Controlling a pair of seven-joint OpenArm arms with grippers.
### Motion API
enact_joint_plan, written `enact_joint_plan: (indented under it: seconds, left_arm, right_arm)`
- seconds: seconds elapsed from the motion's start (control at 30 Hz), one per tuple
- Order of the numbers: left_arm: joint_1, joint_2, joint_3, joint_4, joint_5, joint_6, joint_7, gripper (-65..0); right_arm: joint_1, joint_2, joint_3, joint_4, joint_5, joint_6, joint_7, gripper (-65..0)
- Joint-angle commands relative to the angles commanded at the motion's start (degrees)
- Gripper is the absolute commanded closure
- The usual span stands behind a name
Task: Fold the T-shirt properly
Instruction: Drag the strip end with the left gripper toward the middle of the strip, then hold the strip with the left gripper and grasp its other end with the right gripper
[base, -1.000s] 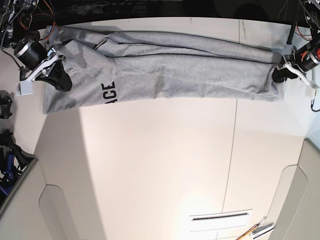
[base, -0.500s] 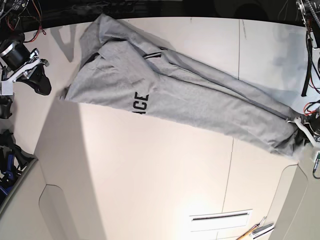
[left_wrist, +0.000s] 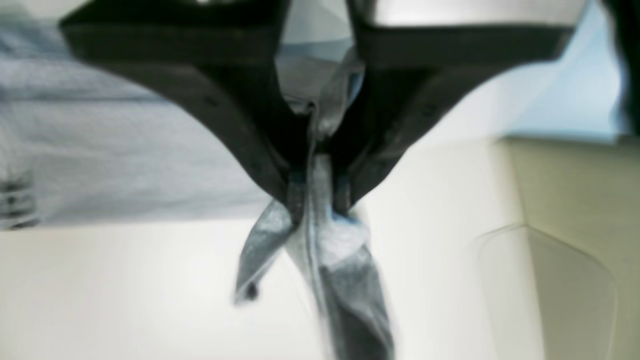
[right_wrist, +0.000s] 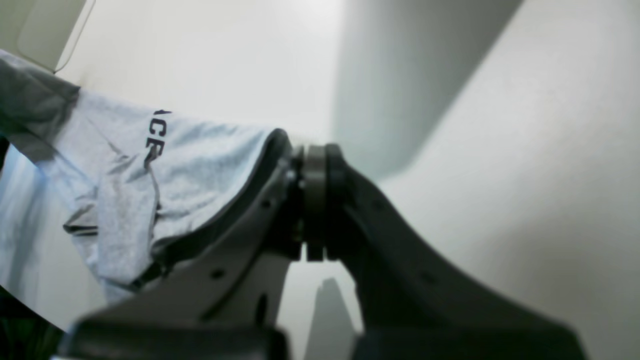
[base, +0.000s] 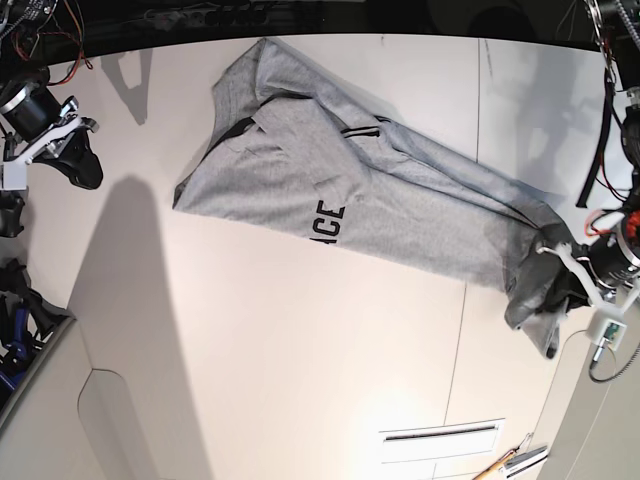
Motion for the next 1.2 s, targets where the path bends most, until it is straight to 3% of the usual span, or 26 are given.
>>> enact_joint_plan:
  seconds: [0.13, 0.23, 0.4, 0.57, 0.6, 0.63, 0.7, 0.77, 0.93, 1.07, 1.2]
  left_arm:
    - [5.3, 6.0, 0.4, 5.3, -1.3, -0.4, 0.4, 0.0]
    - [6.9, 8.7, 3.3, 5.4, -1.3, -0.4, 0.7, 0.0]
    - [7.0, 9.7, 13.7, 5.3, -0.9, -0.3, 0.6, 0.0]
    - [6.7, 10.0, 20.5, 4.7, 5.9, 5.0, -2.3, -0.5]
    - [6.6, 10.4, 20.9, 4.2, 5.9, 5.0, -2.6, -9.6]
    - [6.7, 11.1, 21.1, 3.5, 5.5, 4.8, -2.9, -18.9]
    - [6.7, 12.8, 21.3, 2.3, 3.6, 4.5, -3.0, -31.5]
    - [7.0, 14.8, 21.3, 2.2, 1.2, 4.2, -3.0, -32.8]
    - [7.0, 18.9, 21.3, 2.2, -2.4, 3.3, -2.6, -32.8]
    - [7.0, 19.5, 21.3, 2.2, -2.6, 3.2, -2.3, -32.7]
    - [7.0, 19.5, 21.3, 2.2, -2.6, 3.0, 2.8, -32.7]
  right_arm:
    - [0.0, 0.0, 0.0, 0.0, -0.1, 0.02, 0.0, 0.0]
    - [0.0, 0.0, 0.0, 0.0, -0.1, 0.02, 0.0, 0.0]
    - [0.0, 0.0, 0.0, 0.0, -0.2, 0.02, 0.0, 0.0]
    - [-0.2, 0.0, 0.0, 0.0, -0.2, -0.02, -0.4, 0.0]
    - [-0.2, 0.0, 0.0, 0.0, -0.2, -0.04, -0.7, 0.0]
    - [-0.2, 0.0, 0.0, 0.0, -0.2, -0.09, -0.9, -2.6]
    - [-0.3, 0.0, 0.0, -0.1, -0.2, -0.11, -1.5, -23.9]
    - [-1.6, 0.0, -0.2, -0.1, -0.1, -0.15, -1.8, -36.9]
    - [-6.6, -1.3, -1.7, -0.1, 3.3, -0.13, -2.5, -38.4]
    - [-7.1, -4.6, -5.6, -0.2, 3.9, -0.11, -3.0, -38.4]
    - [-6.6, -7.2, -13.0, -3.2, 3.0, -0.02, -2.0, -38.4]
